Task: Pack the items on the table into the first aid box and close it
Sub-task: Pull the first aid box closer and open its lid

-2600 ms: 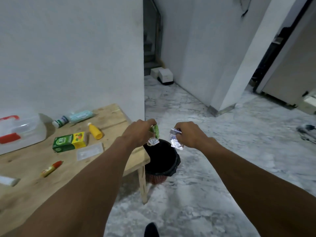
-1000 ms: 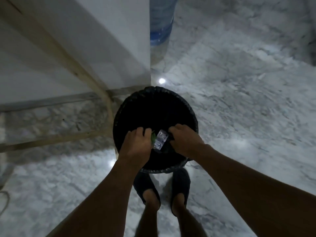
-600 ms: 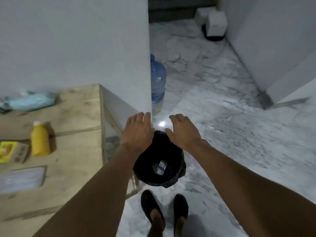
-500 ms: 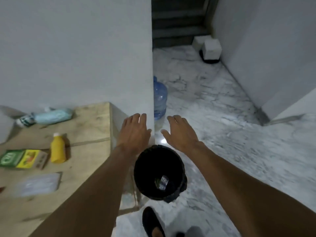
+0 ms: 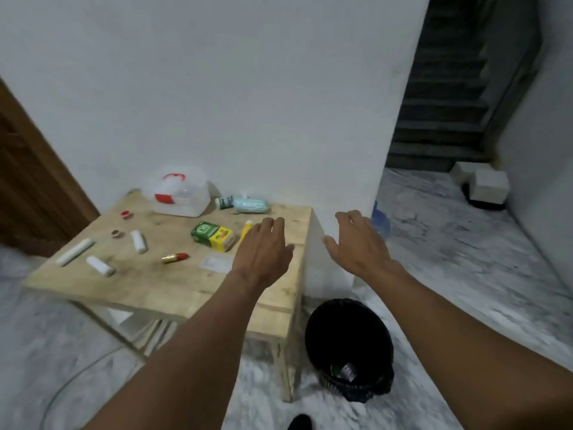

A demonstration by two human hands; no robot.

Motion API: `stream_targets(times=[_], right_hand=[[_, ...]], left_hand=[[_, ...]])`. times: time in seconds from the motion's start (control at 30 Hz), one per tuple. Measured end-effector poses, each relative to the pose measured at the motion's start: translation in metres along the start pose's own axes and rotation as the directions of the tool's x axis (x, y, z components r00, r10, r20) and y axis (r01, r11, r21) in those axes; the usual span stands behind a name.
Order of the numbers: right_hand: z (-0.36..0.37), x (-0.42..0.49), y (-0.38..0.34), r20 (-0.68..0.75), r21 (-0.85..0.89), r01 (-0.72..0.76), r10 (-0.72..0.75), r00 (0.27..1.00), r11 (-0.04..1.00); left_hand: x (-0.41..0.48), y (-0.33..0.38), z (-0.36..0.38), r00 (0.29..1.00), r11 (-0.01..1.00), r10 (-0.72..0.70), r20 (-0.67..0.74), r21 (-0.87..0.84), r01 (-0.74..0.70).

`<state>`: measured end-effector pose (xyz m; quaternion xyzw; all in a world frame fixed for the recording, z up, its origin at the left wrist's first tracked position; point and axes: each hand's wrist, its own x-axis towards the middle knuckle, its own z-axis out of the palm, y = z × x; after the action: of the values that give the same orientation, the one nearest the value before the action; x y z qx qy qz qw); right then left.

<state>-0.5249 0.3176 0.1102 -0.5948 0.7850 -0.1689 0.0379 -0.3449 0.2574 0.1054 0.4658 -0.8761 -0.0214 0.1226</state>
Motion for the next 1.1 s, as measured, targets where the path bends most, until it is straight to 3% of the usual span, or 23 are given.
stream_targets(times=[0.1,0.27,0.57,0.83,1.1], right_hand=[[0.013,-0.019,-0.046,0.093,0.036,0.059,-0.062,0.994,0.998],[0.04,-0.026,-0.125,0.127,0.016,0.155,-0.156,0.98,0.988],[0.099,0.0,-0.303,0.09,0.013,0.177,-0.178,0.98,0.984],[0.146,0.047,-0.411,0.102,0.014,0.126,-0.127,0.987,0.992],[0.199,0.154,-0.434,0.16,0.039,0.049,-0.054,0.986,0.998]], left_hand=[[-0.047,-0.042,-0.01,0.996,0.996,-0.084,0.031,0.01,0.084],[-0.099,-0.117,-0.027,0.98,0.98,-0.199,0.019,0.018,0.199],[-0.126,-0.294,-0.071,0.981,0.978,-0.195,-0.004,0.081,0.194],[-0.094,-0.42,-0.083,0.991,0.989,-0.136,0.009,0.062,0.135],[-0.003,-0.502,-0.049,0.994,0.994,-0.107,0.034,0.023,0.106]])
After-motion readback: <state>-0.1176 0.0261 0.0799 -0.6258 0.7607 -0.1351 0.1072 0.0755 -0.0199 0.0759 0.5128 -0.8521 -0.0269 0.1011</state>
